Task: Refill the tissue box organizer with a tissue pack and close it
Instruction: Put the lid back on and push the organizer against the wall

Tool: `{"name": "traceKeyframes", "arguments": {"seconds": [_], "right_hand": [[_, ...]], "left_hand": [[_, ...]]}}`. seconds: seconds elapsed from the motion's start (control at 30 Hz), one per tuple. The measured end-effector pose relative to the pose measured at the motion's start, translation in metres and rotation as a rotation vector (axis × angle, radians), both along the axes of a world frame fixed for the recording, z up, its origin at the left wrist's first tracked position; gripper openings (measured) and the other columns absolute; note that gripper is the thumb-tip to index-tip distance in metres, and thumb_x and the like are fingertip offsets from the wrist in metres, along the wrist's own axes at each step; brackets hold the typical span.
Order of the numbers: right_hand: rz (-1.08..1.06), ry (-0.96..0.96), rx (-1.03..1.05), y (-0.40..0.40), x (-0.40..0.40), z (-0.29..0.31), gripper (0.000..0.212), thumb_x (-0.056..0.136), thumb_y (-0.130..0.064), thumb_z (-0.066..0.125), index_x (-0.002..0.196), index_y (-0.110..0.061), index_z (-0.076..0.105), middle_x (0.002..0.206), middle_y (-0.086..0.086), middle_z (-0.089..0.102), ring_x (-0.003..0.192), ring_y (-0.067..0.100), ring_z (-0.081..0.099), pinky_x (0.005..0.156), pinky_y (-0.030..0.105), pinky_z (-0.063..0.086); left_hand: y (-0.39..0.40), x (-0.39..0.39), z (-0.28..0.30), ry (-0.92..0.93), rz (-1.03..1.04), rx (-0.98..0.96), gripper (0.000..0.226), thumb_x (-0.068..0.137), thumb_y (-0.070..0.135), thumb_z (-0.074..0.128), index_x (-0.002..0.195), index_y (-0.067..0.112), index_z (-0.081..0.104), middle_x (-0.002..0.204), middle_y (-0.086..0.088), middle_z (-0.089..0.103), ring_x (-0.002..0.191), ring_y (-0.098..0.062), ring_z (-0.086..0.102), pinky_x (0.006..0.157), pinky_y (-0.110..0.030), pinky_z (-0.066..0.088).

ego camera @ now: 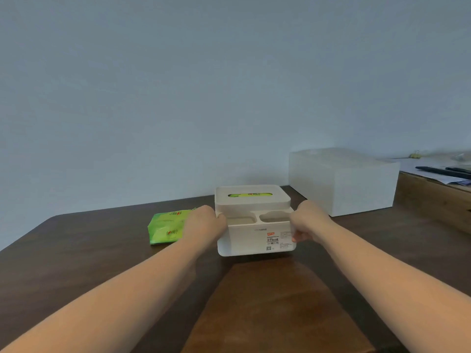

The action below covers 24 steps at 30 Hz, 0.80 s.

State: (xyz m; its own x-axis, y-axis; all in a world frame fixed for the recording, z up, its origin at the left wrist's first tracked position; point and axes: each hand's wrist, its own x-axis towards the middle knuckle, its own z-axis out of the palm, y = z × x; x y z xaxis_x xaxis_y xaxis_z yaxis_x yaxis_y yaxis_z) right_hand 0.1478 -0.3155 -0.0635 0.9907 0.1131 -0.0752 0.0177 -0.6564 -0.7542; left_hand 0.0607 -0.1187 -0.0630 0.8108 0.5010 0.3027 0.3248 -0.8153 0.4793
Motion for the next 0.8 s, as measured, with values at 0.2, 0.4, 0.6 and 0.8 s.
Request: {"name": "traceKeyframes", "arguments": {"seconds": [0.2, 0.4, 0.6, 0.8], "right_hand": [[-0.071, 0.002, 0.088, -0.006, 0.067, -0.002, 0.018, 0.076, 0.012, 0.066, 0.074, -0.003, 0.055, 0.082, 0.018, 0.068, 0.075, 0.033, 0.068, 0.073, 0.038, 0.062], [-0.132, 0.002, 0.079, -0.004, 0.125, 0.001, 0.021, 0.086, 0.008, 0.057, 0.070, -0.006, 0.051, 0.084, 0.016, 0.068, 0.084, 0.037, 0.071, 0.068, 0.035, 0.061], [-0.185, -0.018, -0.034, 0.007, 0.171, 0.003, 0.025, 0.089, 0.004, 0.052, 0.067, -0.005, 0.048, 0.057, 0.010, 0.056, 0.046, 0.024, 0.059, 0.051, 0.033, 0.052], [-0.223, -0.055, -0.130, 0.011, 0.197, 0.004, 0.026, 0.089, 0.001, 0.050, 0.064, -0.006, 0.047, 0.053, 0.007, 0.059, 0.040, 0.018, 0.055, 0.040, 0.027, 0.040]], "left_hand": [[-0.004, 0.082, -0.007, 0.016, -0.026, -0.049, 0.039, 0.088, 0.021, 0.045, 0.052, 0.013, 0.033, 0.060, -0.005, 0.044, 0.065, -0.028, 0.045, 0.051, -0.026, 0.029], [-0.007, 0.157, -0.021, 0.006, -0.050, -0.126, 0.035, 0.086, 0.018, 0.043, 0.053, 0.009, 0.042, 0.047, -0.001, 0.052, 0.047, -0.014, 0.046, 0.045, -0.023, 0.030], [-0.006, 0.207, -0.037, -0.048, -0.045, -0.266, 0.032, 0.086, 0.015, 0.040, 0.055, 0.007, 0.044, 0.047, -0.005, 0.057, 0.052, -0.022, 0.052, 0.047, -0.023, 0.035], [-0.008, 0.242, -0.041, -0.106, -0.041, -0.359, 0.037, 0.089, 0.016, 0.038, 0.052, 0.010, 0.035, 0.075, -0.022, 0.073, 0.072, -0.033, 0.067, 0.049, -0.025, 0.033]]}}
